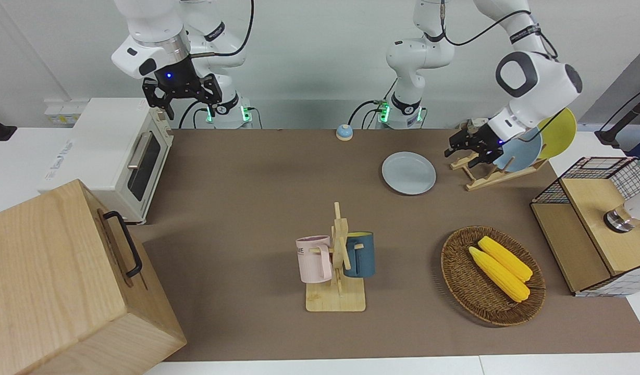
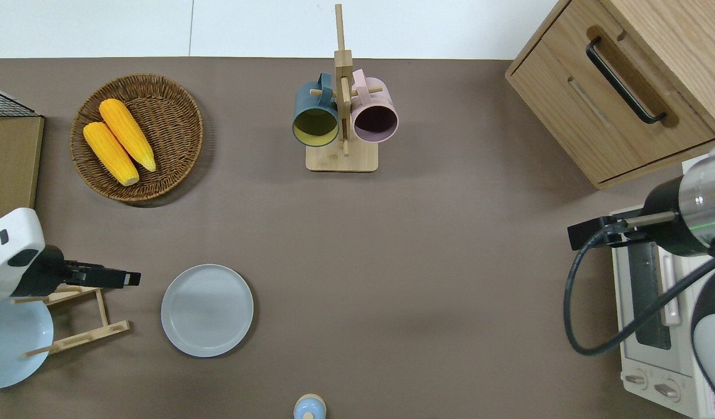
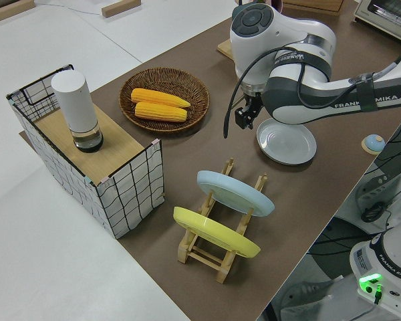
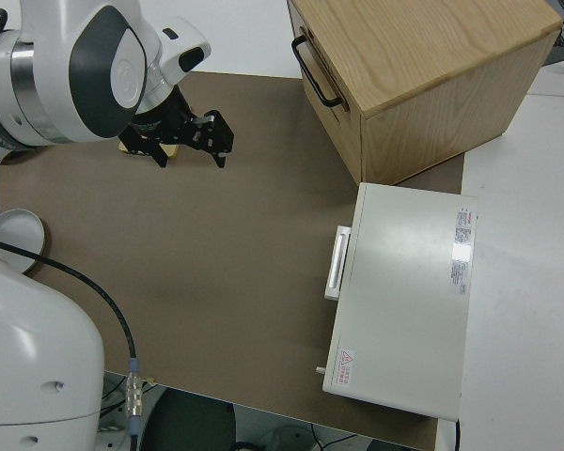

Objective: Pick gray plate from low plate rack and place it on table with left arm

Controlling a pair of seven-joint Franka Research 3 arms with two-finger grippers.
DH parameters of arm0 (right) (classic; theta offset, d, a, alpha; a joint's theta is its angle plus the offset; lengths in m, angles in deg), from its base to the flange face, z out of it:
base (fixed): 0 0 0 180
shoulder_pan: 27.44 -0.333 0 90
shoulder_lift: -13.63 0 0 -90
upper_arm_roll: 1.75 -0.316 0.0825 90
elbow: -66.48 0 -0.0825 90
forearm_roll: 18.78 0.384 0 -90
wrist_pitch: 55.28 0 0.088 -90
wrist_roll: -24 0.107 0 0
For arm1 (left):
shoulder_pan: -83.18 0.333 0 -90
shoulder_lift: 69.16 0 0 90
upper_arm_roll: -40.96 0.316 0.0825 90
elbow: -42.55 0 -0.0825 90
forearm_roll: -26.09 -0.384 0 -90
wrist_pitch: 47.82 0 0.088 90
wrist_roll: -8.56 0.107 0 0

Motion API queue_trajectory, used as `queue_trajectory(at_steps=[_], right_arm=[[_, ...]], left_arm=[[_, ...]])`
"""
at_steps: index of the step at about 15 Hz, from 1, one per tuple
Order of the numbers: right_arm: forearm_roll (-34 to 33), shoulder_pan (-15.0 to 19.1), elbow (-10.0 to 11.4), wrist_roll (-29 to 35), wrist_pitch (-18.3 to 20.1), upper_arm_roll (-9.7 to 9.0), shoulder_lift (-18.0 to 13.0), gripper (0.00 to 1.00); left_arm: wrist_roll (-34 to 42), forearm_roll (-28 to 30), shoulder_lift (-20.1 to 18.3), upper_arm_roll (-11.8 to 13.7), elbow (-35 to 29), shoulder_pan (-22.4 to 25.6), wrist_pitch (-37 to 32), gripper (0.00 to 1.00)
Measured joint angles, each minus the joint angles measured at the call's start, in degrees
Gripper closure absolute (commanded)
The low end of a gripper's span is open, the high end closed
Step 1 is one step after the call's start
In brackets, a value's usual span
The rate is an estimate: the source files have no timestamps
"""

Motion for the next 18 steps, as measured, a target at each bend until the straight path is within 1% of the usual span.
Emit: queue_trajectory(at_steps=[3,6,9,11,14,18], right_arm=[[0.00,0.00,0.00,0.00,0.00,0.00,0.00,0.011],[0.00,0.00,0.00,0.00,0.00,0.00,0.00,0.013],[0.00,0.00,0.00,0.00,0.00,0.00,0.00,0.013],[0.00,0.00,0.00,0.00,0.00,0.00,0.00,0.011],[0.00,0.00,0.00,0.00,0.00,0.00,0.00,0.013],[0.00,0.00,0.00,0.00,0.00,0.00,0.00,0.011]], left_arm=[[-5.25,-3.32,-0.29,0.28,5.62,0.08,-4.60,0.00],[-10.81,-4.88,-0.47,0.18,11.40,0.07,-9.19,0.00],[-14.42,-7.30,-0.56,-0.35,16.09,-0.01,-12.44,0.00],[-17.71,-7.69,-0.58,-0.75,19.06,-0.11,-14.69,0.00],[-18.77,-7.69,-0.63,-0.76,23.53,-0.14,-17.86,0.00],[-19.16,-7.91,-0.67,-0.90,27.50,-0.22,-20.31,0.00]])
